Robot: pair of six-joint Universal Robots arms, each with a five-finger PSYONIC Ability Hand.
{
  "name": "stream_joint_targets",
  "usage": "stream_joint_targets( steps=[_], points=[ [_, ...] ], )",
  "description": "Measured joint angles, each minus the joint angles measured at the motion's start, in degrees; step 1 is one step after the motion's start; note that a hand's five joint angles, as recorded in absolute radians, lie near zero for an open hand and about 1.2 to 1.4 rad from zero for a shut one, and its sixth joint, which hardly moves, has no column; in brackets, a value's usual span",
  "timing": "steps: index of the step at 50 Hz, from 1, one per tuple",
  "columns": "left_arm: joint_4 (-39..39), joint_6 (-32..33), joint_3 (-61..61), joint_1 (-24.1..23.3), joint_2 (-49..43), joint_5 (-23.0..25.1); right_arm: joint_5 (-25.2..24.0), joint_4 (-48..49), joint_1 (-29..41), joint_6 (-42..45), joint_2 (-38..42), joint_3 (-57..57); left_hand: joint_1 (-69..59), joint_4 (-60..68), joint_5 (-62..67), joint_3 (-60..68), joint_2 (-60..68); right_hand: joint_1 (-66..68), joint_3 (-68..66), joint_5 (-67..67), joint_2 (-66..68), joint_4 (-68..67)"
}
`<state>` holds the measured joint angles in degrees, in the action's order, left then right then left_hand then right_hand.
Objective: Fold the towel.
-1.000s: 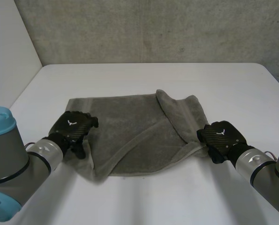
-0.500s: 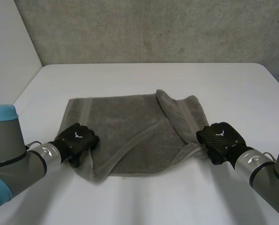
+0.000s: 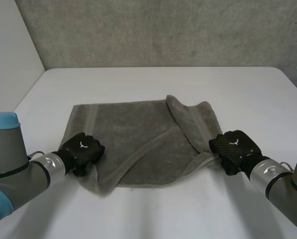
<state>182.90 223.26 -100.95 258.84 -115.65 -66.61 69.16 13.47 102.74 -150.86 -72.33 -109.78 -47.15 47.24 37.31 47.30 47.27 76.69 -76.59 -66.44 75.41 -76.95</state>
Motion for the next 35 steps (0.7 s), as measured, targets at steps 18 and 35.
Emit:
stream_joint_targets(
  steps=[18, 35],
  points=[
    [0.1, 0.1, 0.0, -0.1, -0.1, -0.5, -0.1, 0.0, 0.0, 0.0, 0.0, 0.0, 17.5, -17.5, -17.7, -17.6, -17.6, 0.0, 0.0, 0.0, 0.0, 0.0],
    [0.2, 0.0, -0.4, 0.1, 0.9, -0.8, -0.1, 0.0, 0.0, 0.0, 0.1, 0.0, -4.8, 5.1, 4.8, 4.9, 5.0, 0.0, 0.0, 0.0, 0.0, 0.0]
  ],
)
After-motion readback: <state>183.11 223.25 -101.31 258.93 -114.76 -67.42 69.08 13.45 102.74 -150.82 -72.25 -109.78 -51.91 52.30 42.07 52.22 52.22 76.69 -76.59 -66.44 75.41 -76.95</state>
